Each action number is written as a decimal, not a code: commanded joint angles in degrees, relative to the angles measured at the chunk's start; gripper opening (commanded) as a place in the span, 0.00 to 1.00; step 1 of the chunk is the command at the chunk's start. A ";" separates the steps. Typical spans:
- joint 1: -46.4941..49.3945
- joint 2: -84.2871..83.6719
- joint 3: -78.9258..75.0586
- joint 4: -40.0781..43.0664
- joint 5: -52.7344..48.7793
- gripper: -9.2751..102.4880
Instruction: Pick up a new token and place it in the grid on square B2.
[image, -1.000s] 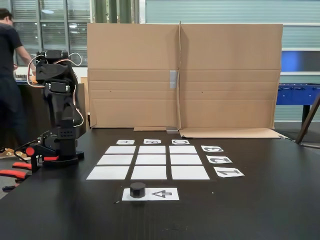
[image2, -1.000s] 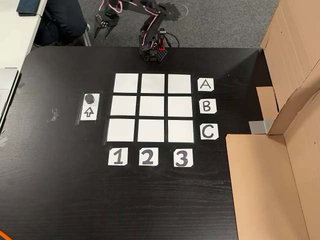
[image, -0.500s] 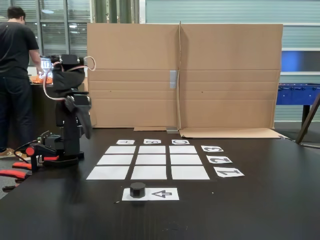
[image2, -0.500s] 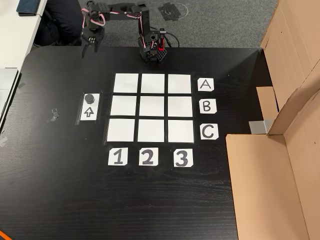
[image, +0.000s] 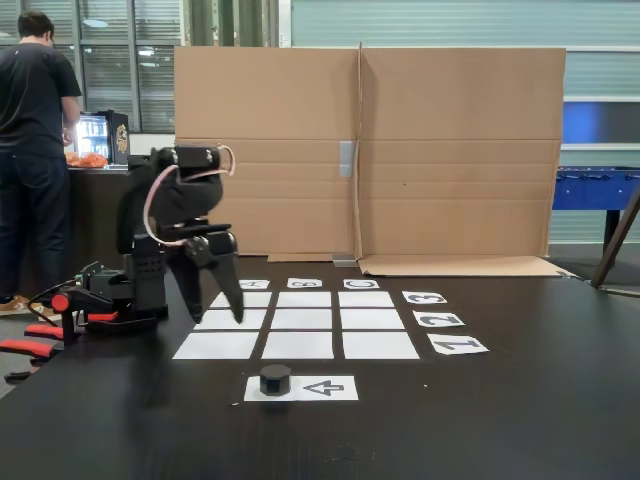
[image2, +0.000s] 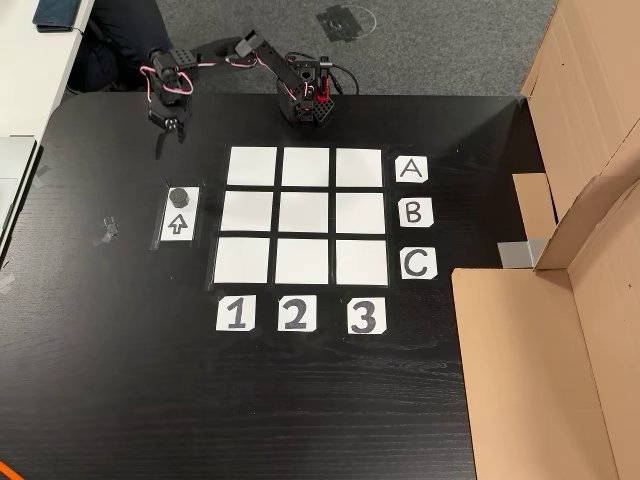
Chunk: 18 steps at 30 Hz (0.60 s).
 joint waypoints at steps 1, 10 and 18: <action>-2.55 -1.93 -4.75 0.18 0.70 0.37; -8.26 -12.13 -13.97 0.18 3.25 0.38; -10.28 -18.98 -20.48 0.18 4.13 0.38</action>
